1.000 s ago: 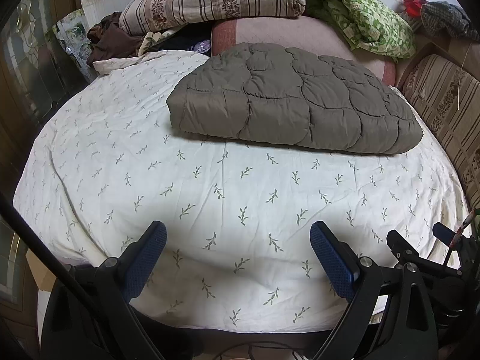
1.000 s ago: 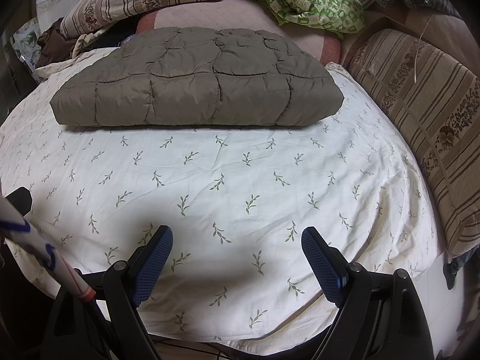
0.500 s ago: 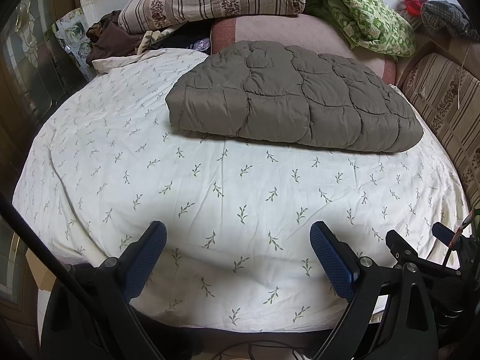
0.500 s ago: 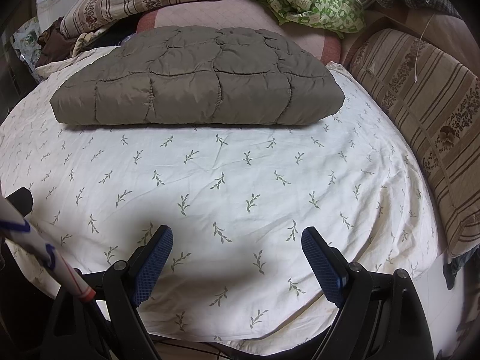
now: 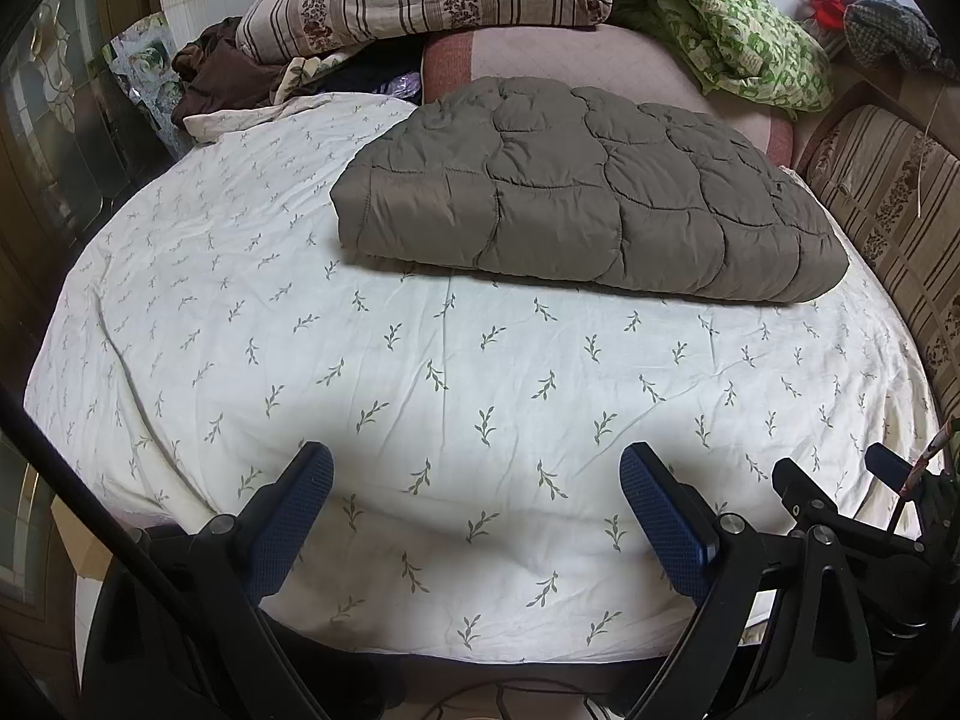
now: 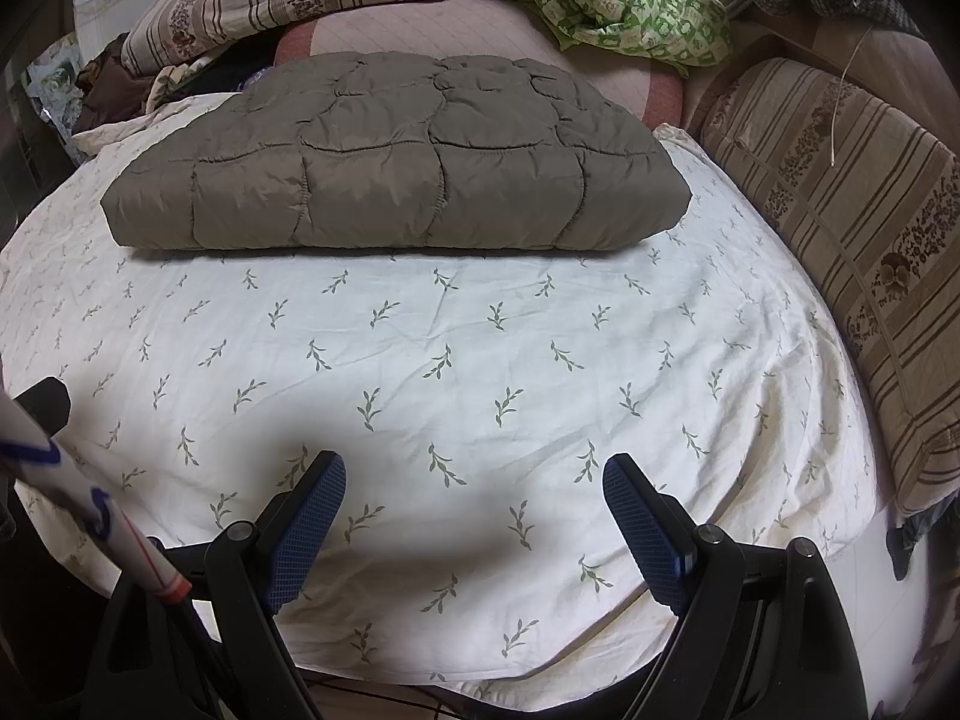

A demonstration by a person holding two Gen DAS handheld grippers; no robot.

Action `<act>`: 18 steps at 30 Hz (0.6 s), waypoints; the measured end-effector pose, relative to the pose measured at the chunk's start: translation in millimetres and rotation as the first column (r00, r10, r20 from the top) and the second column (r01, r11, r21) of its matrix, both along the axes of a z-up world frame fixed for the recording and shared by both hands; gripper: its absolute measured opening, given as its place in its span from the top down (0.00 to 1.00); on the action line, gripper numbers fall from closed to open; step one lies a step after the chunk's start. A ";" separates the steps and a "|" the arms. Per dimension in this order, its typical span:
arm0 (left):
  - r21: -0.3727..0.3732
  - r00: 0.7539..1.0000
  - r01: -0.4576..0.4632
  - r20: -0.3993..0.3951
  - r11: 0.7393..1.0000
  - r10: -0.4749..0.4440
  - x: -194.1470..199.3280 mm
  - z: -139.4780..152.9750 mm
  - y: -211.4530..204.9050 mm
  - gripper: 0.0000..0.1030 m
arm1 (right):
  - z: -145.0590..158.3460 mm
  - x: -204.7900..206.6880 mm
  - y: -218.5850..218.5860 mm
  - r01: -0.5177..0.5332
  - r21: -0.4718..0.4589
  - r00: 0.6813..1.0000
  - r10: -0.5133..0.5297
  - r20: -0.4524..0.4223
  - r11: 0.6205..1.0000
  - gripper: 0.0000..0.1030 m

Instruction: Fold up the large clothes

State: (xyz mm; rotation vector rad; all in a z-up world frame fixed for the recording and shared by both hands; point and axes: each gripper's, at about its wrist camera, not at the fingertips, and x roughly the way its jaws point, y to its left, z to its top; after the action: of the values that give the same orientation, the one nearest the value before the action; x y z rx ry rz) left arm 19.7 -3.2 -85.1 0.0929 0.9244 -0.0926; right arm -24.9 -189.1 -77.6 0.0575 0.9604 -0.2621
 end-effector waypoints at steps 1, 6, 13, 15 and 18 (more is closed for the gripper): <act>0.000 1.000 0.000 0.000 1.000 0.000 0.1 0.0 -0.3 0.07 | -0.4 0.0 -0.2 -0.001 0.000 1.000 0.001 0.000 1.000 0.12; 0.000 1.000 -0.001 -0.001 1.000 0.001 -0.4 -1.4 0.5 0.07 | -0.6 0.2 -0.4 -0.001 0.000 1.000 0.001 -0.001 1.000 0.12; 0.001 1.000 -0.001 -0.003 1.000 0.001 0.5 -2.1 0.5 0.07 | -1.3 0.7 -0.2 -0.007 -0.003 1.000 0.007 -0.001 1.000 0.12; 0.002 1.000 -0.001 -0.005 1.000 0.001 0.7 -2.8 0.6 0.07 | -1.5 1.4 -0.4 -0.009 -0.004 1.000 0.009 -0.001 1.000 0.12; 0.001 1.000 -0.003 -0.008 1.000 0.003 1.0 -3.3 0.8 0.07 | -1.5 1.4 -0.2 -0.009 -0.004 1.000 0.009 -0.001 1.000 0.11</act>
State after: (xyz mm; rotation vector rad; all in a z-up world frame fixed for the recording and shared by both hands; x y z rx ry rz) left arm 20.7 -2.4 -88.3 0.0926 0.9329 -0.0898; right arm -23.5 -189.3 -79.1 0.0493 0.9612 -0.2560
